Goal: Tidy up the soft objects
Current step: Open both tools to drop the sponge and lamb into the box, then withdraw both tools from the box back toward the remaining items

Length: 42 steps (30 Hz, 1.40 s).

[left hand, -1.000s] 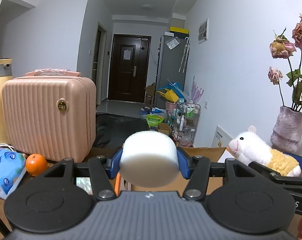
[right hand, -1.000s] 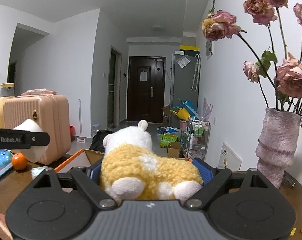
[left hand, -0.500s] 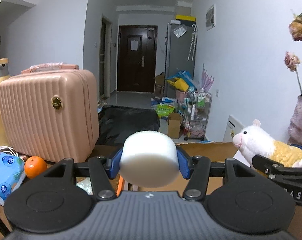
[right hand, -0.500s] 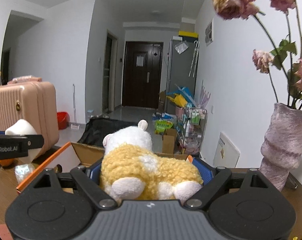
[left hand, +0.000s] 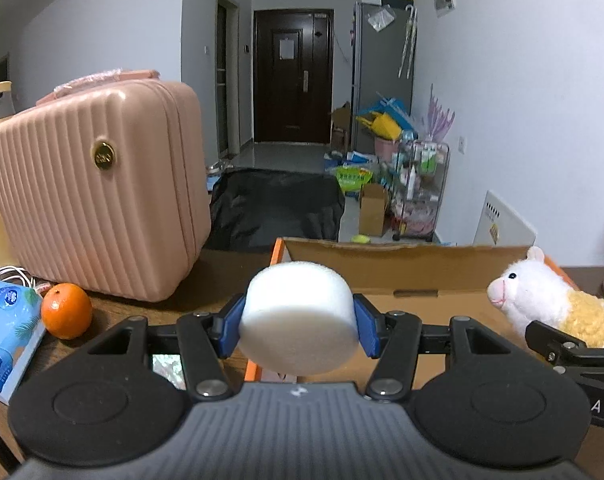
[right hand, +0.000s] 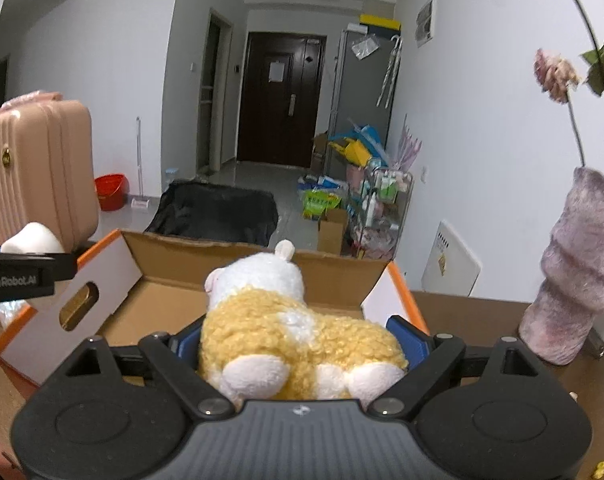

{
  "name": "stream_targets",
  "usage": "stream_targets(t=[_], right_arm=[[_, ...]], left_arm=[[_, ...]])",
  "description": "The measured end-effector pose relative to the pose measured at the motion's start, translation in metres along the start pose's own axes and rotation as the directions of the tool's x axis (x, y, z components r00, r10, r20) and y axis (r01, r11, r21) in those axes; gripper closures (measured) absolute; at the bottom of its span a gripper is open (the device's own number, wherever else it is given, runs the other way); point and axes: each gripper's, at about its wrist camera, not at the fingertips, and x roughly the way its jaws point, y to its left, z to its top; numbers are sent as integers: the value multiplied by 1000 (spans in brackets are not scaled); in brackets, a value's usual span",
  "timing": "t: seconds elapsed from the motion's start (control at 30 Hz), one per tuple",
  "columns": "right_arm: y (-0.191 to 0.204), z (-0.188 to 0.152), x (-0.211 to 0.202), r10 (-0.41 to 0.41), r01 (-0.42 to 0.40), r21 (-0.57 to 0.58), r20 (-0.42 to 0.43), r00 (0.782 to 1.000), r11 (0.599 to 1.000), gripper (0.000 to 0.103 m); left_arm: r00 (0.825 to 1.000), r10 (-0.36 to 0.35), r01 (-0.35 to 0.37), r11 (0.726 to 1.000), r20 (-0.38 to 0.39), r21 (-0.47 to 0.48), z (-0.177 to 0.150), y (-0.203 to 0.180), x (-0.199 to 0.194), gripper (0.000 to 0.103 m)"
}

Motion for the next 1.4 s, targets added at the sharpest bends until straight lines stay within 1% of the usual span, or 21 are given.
stream_targets(t=[0.23, 0.37, 0.43, 0.47, 0.5, 0.57, 0.67, 0.73, 1.17, 1.4], right_arm=[[5, -5, 8, 7, -7, -10, -3, 1000, 1000, 11], [1, -3, 10, 15, -15, -2, 6, 1000, 1000, 6], [-1, -4, 9, 10, -10, 6, 18, 1000, 1000, 2], [-2, -4, 8, 11, -11, 10, 25, 1000, 1000, 0], [-3, -4, 7, 13, -13, 16, 28, 1000, 1000, 0], [-4, -3, 7, 15, -16, 22, 27, 1000, 1000, 0], [-4, -4, 7, 11, -11, 22, 22, 1000, 1000, 0], [-4, -4, 7, 10, -10, 21, 22, 1000, 1000, 0], [-6, -4, -3, 0, -1, 25, 33, 999, 1000, 0], [-10, -6, -21, -3, 2, 27, 52, 999, 1000, 0]], left_arm=[[1000, 10, -9, 1000, -25, 22, -9, -3, 7, 46], [1000, 6, -5, 1000, -24, 16, -8, -2, 7, 44], [1000, 2, -2, 1000, -20, 10, -8, -1, 5, 36], [1000, -4, 4, 1000, -16, 8, -8, -1, 4, 23], [1000, -7, 7, 1000, -13, 6, -7, 0, 3, 13], [1000, 11, -11, 1000, 0, 1, -8, 0, 1, 12], [1000, 19, -19, 1000, 18, 7, -8, 0, -2, 2], [999, 24, -24, 1000, 24, -3, -8, 1, -4, 0], [1000, 15, -14, 999, 19, -31, -7, 6, -7, 0], [999, 5, -3, 1000, 51, -28, -11, 11, -25, 0]])
